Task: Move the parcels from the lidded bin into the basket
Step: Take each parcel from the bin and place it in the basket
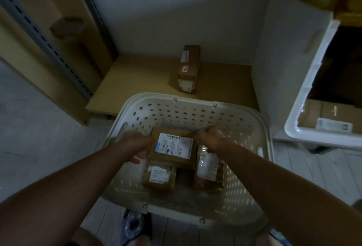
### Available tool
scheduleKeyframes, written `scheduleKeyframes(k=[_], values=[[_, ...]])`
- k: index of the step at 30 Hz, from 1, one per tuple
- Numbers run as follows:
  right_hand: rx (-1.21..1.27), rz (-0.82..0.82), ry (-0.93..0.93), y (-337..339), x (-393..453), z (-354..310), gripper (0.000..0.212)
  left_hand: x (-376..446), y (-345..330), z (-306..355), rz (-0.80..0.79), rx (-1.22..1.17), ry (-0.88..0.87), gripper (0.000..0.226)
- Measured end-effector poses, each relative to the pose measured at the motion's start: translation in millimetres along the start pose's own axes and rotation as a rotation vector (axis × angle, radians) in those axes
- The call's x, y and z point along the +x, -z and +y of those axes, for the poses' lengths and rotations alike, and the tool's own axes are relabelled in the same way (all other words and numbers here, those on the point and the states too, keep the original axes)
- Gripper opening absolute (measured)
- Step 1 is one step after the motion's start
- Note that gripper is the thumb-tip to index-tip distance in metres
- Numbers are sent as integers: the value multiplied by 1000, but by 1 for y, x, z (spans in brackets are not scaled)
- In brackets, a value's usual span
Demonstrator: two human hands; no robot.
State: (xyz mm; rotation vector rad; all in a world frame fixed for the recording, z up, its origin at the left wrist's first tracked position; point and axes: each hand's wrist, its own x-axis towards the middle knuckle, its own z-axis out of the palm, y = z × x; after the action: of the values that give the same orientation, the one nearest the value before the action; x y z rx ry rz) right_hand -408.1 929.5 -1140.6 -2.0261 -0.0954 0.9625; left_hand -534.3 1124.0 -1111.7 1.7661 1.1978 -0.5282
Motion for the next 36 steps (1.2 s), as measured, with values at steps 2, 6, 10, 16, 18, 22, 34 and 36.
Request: scheduleKeyframes(k=[2,6,10,16,18,22,34,36], values=[[-34,-6,59,6,-15,-12,32,-10,3,7,45,13,-123,26],[-156,17,246,23,-57,-43,63,-43,11,31,120,-27,-404,44],[-213,85,431,43,-100,-63,68,-84,17,51,129,-236,-660,37],[-217,184,623,80,-151,-74,66,-134,21,80,186,-310,-1011,29],[-168,229,663,95,-162,-70,63,-143,15,90,168,-295,-1074,29],[-19,340,714,122,-177,-57,53,-155,-10,113,101,-279,-1160,29],[-58,651,734,207,-191,-13,38,-181,-105,183,-59,-195,-1221,47],[-288,749,742,223,-186,-6,43,-178,-116,192,-39,-127,-1203,64]])
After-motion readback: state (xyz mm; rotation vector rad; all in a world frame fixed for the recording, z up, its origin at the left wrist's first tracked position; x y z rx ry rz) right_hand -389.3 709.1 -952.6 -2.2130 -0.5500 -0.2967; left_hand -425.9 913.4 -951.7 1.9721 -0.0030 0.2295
